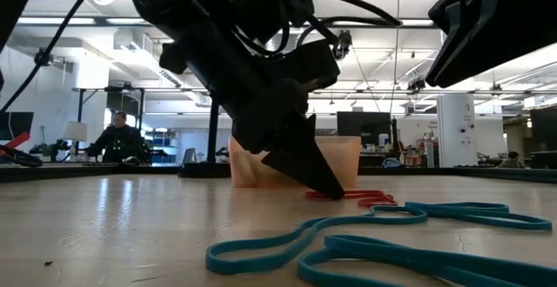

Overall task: Pick and place rubber bands into bin
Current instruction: Put the red rubber band into the orange bin

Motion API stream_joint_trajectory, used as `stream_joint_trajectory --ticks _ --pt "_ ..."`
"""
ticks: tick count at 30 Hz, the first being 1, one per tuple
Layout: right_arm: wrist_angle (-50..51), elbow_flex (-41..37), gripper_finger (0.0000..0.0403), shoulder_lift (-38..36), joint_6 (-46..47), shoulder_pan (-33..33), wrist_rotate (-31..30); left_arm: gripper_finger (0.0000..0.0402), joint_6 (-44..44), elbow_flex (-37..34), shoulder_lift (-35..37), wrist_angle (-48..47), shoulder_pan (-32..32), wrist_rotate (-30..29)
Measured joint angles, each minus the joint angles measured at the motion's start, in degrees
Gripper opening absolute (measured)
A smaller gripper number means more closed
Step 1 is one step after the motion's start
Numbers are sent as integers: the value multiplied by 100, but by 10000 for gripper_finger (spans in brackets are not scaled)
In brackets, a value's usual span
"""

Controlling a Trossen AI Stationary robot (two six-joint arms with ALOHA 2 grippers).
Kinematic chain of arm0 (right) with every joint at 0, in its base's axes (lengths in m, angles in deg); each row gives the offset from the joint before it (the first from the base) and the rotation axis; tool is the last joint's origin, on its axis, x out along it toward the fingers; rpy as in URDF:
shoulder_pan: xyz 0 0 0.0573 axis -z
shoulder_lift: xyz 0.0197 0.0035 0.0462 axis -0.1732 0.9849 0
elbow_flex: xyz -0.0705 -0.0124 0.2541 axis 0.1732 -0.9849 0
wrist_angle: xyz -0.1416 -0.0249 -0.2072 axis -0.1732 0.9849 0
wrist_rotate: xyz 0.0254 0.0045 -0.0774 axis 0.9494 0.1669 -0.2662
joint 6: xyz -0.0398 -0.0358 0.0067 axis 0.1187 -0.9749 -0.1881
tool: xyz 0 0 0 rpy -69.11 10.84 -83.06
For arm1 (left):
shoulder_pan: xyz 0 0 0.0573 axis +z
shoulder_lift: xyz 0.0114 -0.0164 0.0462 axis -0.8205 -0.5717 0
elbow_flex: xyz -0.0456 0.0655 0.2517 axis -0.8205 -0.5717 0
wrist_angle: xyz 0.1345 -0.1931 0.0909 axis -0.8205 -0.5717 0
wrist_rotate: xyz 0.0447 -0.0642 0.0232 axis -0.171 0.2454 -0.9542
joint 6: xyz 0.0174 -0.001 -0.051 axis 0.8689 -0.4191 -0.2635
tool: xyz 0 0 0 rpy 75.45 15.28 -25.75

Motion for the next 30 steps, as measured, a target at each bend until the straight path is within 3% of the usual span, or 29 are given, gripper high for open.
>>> stream_joint_trajectory --ticks 5,11,20,24,30 --pt "-2 0 78 0 2 0 0 102 -204 26 5 -226 20 122" --pt "-3 0 77 0 0 0 0 104 -563 17 35 -867 107 583" --pt "-10 0 71 0 0 0 0 102 -551 24 50 -891 114 599" --pt "-13 0 76 0 0 2 0 77 -554 17 70 -897 114 535" --pt "-20 0 74 0 0 1 -2 9 -425 17 76 -889 120 522"
